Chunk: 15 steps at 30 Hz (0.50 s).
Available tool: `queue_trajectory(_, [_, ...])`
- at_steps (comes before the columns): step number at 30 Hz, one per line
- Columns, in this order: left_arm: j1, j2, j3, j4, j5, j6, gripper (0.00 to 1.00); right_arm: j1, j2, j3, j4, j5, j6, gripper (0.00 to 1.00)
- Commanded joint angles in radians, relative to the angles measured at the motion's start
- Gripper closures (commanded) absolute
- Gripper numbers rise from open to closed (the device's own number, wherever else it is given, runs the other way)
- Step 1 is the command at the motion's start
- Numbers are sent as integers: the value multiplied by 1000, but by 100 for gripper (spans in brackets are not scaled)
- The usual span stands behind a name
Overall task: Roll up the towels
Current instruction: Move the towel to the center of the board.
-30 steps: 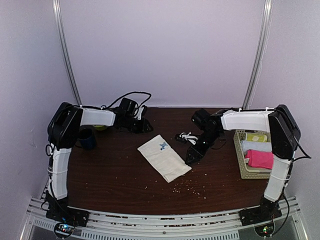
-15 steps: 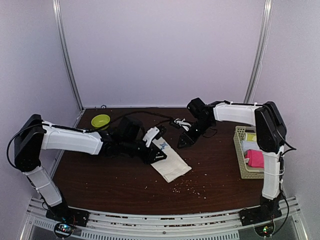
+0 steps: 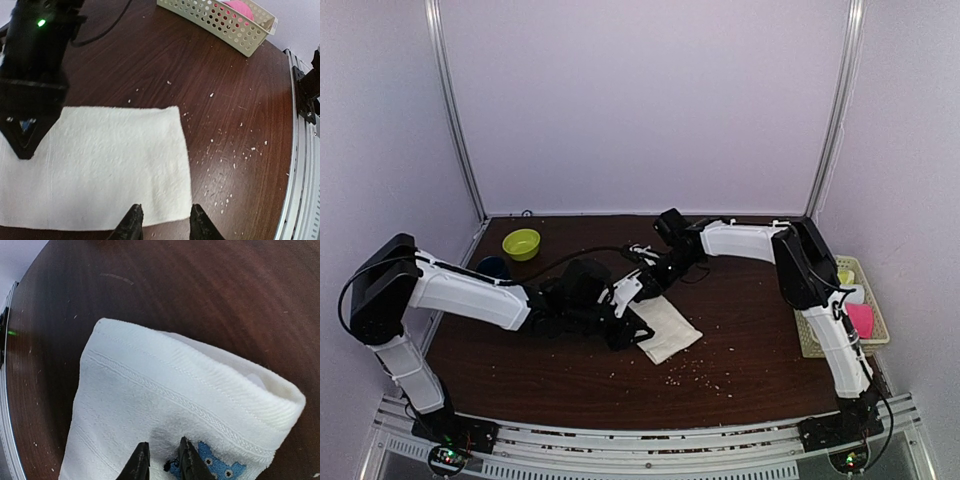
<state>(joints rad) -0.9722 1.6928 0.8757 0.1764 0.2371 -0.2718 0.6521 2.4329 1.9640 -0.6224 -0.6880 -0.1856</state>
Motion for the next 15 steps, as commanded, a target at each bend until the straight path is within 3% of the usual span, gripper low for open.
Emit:
queue_trajectory(1, [-78, 89, 180, -111, -86, 170, 65, -66, -46, -106, 117, 117, 165, 77])
queue_trajectory(5, [-114, 171, 285, -201, -137, 246, 63, -92, -138, -270, 181, 177, 219, 76])
queue_trajectory(9, [-123, 210, 319, -240, -183, 306, 62, -88, -199, -375, 185, 127, 229, 74])
queue_trajectory(15, [-127, 204, 308, -280, -284, 393, 59, -96, -260, -371, 169, 36, 205, 72])
